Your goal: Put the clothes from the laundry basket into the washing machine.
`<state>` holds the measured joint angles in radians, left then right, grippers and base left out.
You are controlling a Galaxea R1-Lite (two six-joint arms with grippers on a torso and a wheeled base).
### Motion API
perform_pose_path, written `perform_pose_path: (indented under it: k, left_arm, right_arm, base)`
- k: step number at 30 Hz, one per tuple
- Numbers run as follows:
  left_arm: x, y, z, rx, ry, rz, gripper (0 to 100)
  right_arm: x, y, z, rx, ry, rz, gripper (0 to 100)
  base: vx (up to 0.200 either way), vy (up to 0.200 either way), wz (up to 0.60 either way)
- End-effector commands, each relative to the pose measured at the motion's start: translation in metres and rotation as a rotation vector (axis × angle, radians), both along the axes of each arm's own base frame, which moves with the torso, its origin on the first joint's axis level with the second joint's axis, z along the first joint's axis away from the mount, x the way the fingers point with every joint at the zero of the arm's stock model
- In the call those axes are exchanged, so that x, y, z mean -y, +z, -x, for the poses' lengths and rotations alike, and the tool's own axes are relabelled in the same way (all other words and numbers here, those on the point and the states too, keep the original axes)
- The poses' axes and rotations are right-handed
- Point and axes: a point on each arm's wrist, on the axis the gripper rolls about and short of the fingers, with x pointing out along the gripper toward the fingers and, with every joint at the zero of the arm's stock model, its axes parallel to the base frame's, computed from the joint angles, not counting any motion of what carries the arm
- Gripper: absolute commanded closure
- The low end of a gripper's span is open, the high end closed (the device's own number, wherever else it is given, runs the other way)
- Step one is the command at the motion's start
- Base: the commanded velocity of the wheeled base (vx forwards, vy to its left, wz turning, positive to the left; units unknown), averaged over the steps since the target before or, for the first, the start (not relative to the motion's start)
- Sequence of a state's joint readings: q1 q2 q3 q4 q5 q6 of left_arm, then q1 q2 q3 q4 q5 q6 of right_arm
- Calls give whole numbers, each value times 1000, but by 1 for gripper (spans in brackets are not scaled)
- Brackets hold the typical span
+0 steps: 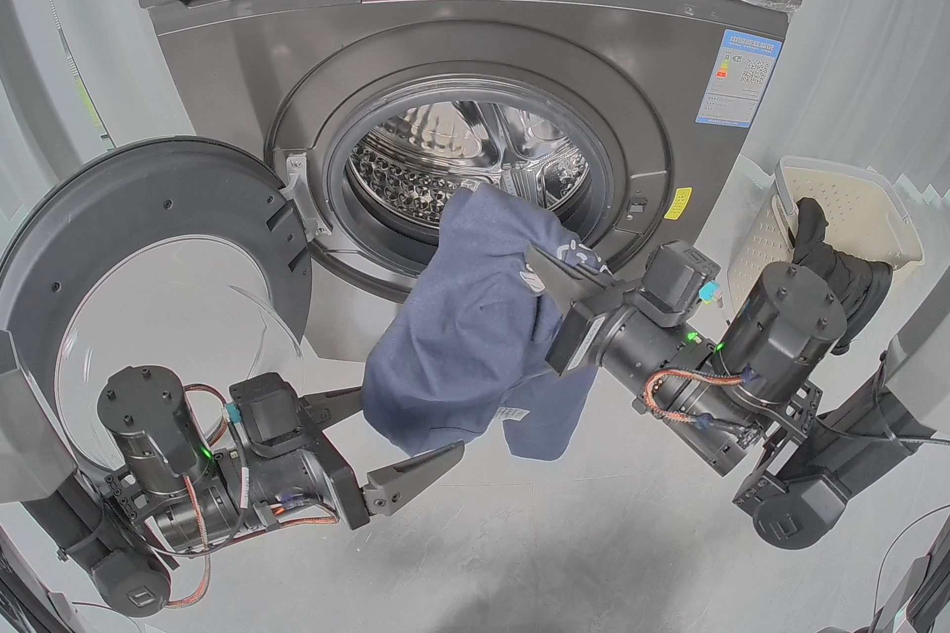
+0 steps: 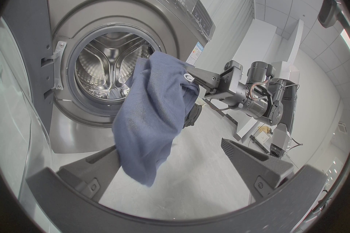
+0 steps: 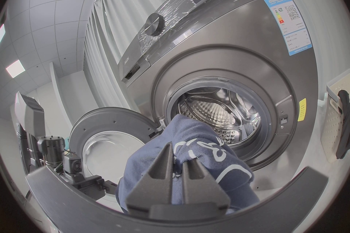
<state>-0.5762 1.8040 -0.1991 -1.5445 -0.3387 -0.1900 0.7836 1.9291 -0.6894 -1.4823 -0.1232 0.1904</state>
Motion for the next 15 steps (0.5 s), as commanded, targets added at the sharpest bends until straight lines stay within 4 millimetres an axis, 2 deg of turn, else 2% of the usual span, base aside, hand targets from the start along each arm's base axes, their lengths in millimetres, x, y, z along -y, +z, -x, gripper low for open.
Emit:
perform_pose_path:
  k: [1,10,15]
  left_arm:
    - [0,-3,-1,-13,1,-8,0]
    - [6,-25,-13,-85,6,-49,0]
    - [2,-38,-20,-121,37,-81,0]
  right_arm:
    - [3,0,-7,1,-22,-1,100]
    - [0,3,-1,9,-4,-7,100]
    - [0,3,-1,12,-5,-6,100]
  base:
    - [0,0,0]
    - [0,0,0]
    - [0,0,0]
